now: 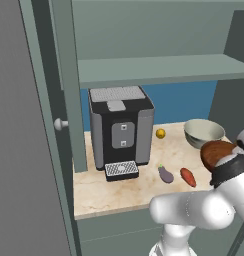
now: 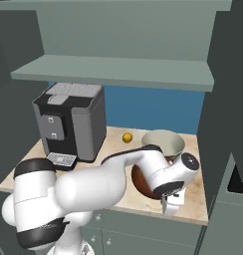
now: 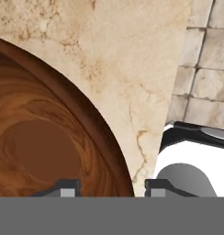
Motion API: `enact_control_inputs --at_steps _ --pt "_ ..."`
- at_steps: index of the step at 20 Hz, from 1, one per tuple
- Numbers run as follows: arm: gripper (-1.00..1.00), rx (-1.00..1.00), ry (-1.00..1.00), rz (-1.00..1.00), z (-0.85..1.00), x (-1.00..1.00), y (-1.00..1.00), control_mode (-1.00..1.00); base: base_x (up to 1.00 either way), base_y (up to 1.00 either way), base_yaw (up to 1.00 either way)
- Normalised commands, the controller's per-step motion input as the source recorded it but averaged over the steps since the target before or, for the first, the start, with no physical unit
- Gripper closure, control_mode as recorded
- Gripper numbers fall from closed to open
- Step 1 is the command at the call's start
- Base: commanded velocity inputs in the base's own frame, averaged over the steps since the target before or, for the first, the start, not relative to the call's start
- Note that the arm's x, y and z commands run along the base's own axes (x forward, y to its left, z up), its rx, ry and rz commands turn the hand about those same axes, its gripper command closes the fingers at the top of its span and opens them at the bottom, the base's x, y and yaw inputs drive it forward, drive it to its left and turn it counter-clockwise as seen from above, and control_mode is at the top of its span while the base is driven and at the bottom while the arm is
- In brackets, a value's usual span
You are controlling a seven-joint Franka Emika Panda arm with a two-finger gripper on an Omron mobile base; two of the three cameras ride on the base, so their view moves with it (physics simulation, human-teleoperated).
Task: Pick both bowls and place them on the counter. Then place the eggplant in one bowl and place the sweet potato in the other bowl.
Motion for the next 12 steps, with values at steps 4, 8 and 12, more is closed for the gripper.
enact_control_inputs --at_steps 4,8,12 --pt "-1.00 0.00 0.00 0.00 0.19 -0.01 0.00 -1.00 0.00 0.00 0.00" --pt "-1.00 0.00 0.00 0.00 0.27 -0.08 0.00 -1.00 0.00 0.00 0.00" --pt "-1.00 0.00 0.00 0.00 0.35 -0.23 0.11 -1.00 0.00 0.00 0.00"
